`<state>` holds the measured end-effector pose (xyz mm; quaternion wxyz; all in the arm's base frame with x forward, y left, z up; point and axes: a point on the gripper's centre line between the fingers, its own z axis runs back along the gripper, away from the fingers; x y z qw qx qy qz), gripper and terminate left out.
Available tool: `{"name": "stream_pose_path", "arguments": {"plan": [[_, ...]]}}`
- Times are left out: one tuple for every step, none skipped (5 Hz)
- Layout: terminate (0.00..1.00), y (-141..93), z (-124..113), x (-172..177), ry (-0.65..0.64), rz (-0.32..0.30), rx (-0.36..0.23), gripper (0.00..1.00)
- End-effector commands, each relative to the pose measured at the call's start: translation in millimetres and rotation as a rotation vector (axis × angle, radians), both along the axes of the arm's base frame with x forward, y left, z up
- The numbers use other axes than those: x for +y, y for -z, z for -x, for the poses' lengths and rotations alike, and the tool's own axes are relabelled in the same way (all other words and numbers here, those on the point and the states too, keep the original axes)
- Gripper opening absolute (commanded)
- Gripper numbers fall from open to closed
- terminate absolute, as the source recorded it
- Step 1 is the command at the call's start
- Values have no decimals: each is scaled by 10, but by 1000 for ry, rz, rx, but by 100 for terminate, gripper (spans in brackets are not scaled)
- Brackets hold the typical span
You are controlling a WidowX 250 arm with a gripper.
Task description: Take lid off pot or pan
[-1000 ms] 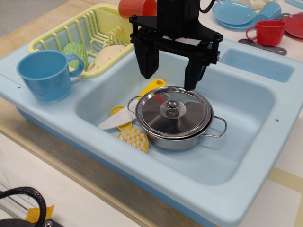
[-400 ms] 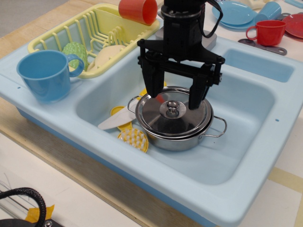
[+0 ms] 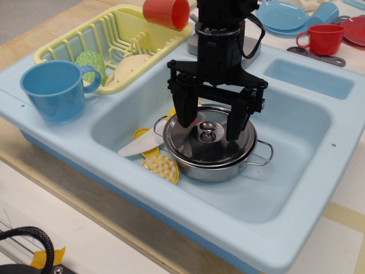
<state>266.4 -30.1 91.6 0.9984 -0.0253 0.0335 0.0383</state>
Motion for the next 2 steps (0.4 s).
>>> {"name": "stream_pose_path", "arguments": {"plan": [[0,11,-10,67,-10,8,-20,100],[0,22,14,59,-22,4,-23,0]]}}
